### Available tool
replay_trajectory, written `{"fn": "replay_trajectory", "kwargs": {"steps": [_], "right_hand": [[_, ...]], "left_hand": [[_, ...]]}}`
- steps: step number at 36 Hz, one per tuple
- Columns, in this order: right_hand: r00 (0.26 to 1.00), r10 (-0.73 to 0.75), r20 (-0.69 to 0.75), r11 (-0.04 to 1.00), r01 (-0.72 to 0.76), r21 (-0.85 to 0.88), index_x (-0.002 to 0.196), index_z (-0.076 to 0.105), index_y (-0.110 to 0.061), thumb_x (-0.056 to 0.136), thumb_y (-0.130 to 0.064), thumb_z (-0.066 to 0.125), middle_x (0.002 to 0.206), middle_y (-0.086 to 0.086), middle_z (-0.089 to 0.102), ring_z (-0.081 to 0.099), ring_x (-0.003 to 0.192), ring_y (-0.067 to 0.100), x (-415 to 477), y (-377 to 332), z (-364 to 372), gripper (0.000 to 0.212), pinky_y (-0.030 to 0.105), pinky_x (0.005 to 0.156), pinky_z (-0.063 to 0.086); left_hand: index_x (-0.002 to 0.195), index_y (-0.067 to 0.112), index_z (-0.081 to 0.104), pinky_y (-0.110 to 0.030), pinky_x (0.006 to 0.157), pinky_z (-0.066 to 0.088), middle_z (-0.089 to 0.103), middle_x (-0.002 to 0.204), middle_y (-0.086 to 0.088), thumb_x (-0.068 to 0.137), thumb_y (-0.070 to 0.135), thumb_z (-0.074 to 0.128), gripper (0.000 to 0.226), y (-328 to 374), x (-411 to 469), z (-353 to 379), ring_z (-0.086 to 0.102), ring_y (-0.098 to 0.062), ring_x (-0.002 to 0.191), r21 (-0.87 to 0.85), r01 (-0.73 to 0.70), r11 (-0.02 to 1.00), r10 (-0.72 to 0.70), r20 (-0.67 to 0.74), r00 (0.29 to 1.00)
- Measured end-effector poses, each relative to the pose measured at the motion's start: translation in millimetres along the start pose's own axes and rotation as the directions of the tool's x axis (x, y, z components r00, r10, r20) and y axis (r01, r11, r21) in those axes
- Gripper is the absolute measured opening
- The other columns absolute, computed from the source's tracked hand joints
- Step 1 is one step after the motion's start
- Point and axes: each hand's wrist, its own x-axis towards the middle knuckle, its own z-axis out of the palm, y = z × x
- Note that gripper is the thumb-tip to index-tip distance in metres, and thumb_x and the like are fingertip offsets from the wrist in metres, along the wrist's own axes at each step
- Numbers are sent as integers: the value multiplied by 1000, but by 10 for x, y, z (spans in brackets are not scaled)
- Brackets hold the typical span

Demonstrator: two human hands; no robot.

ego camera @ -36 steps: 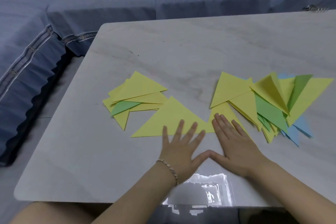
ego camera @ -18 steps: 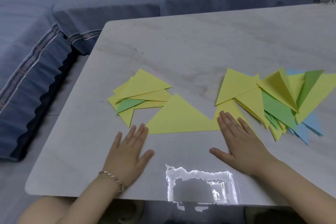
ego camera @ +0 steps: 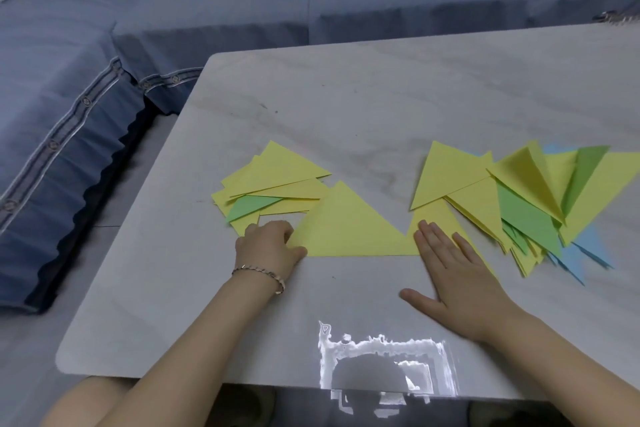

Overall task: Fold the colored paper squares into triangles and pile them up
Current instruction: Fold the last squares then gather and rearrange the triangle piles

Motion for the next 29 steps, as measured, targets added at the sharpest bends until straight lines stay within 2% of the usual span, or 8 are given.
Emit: {"fn": "replay_trajectory", "kwargs": {"steps": [5,8,11,14,18,22,26,29], "right_hand": [[1000,-11,-23,999,12,52,134,46,-1,90,-69,15,144,12,39,24,135,17,-26,-15,-26,86,33,110,9],[995,6,-104,990,9,142,131,51,-6,90,-66,20,144,14,40,24,134,21,-57,-3,-18,78,35,109,12],[946,222,-236,942,-145,303,116,62,-6,85,-52,40,130,19,52,39,120,32,-89,-25,-87,59,43,100,32],[850,469,-239,842,-350,410,118,59,-4,78,-26,59,117,25,52,46,108,43,-85,-18,-228,46,48,91,40],[806,589,50,746,-567,350,139,32,-16,82,-27,63,118,18,42,37,112,36,-28,67,-378,66,40,91,35],[835,547,57,750,-519,409,137,37,-21,86,-22,58,109,13,47,43,106,33,27,88,-386,56,35,78,38],[875,484,20,760,-431,487,127,51,-21,87,-13,51,101,5,52,53,91,23,7,21,-326,41,30,69,42],[909,415,25,784,-372,498,128,49,-25,88,-13,47,100,0,47,54,86,21,-66,-178,-313,42,30,69,41]], "left_hand": [[81,11,56,-29,63,25,53,77,-4,93,27,50,21,51,-17,-235,48,-26,82,-321,-119,940,49,-218,975],[65,11,42,-30,59,16,37,62,1,93,24,51,32,-74,150,-397,35,-23,72,-372,-121,920,10,-288,957],[72,-4,52,-32,59,26,49,67,-15,91,24,53,34,-256,392,-491,43,-28,68,-359,-58,931,-43,-268,962],[85,0,59,-32,66,33,58,83,-17,90,24,55,25,-383,530,-507,50,-30,78,-346,35,938,-127,-247,961],[124,12,50,-39,97,32,44,128,-17,85,27,61,43,-341,474,-429,36,-34,120,-199,111,974,-171,-318,932],[126,11,51,-35,102,24,37,133,-17,82,19,63,46,-76,216,-262,31,-35,123,-111,-110,988,58,-392,918],[111,11,59,-23,90,32,58,112,-9,82,30,57,35,221,-130,-50,52,-22,101,-319,-306,897,229,-256,939],[109,19,54,-26,80,47,62,90,1,78,36,65,37,489,-395,116,58,-13,75,-631,-33,775,135,116,984]]}}
